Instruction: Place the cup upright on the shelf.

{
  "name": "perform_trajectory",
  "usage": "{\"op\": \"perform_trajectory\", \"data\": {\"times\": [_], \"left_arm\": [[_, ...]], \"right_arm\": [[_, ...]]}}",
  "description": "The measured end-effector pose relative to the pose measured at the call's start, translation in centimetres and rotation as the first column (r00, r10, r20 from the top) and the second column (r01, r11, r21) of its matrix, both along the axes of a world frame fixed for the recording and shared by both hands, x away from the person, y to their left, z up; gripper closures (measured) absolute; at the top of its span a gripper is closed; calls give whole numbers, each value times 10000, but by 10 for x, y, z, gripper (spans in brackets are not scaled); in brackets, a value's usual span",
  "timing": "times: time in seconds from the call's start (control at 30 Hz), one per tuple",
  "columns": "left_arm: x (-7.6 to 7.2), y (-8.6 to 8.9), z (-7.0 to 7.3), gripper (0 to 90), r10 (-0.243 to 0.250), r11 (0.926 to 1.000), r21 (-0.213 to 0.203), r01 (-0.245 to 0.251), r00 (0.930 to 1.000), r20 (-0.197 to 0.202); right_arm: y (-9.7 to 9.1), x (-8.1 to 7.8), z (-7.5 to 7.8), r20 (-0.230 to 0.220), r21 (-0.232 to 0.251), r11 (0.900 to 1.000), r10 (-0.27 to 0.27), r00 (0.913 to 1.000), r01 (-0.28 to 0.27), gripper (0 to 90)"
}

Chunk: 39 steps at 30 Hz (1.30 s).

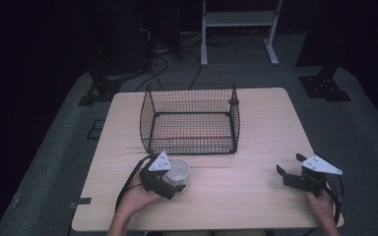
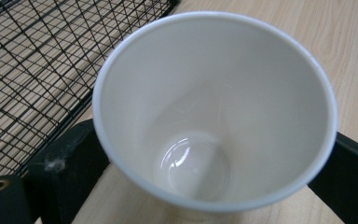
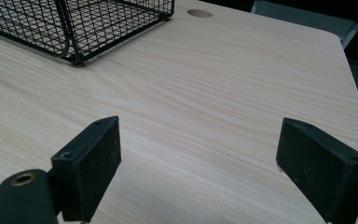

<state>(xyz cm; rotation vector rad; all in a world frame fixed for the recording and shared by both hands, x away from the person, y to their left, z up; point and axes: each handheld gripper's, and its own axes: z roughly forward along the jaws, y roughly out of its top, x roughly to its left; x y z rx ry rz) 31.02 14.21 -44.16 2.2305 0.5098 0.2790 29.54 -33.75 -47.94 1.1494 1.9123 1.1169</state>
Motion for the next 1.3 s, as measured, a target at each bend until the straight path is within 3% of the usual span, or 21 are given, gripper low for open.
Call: {"op": "perform_trajectory", "data": {"times": [0.4, 0.53, 1.0, 1.3], "left_arm": [[2, -2, 3, 203, -347, 9993, 134, 347, 9994, 28], [1, -3, 4, 208, -391, 9990, 215, 389, 9992, 76], [4, -3, 26, 209, -663, 9976, -148, 669, 9970, 391], [7, -5, 38, 209, -994, 9939, -454, 1008, 9945, 321]], "right_arm": [[0, 0, 0, 18, 16, 10000, 5, 10000, -5, 131], [0, 0, 0, 32, 51, 10000, -10, 10000, 10, 131], [-1, 0, 0, 24, 84, 10000, -35, 10000, 35, 131], [-1, 0, 0, 64, 111, 9999, -44, 10000, 43, 130]]}}
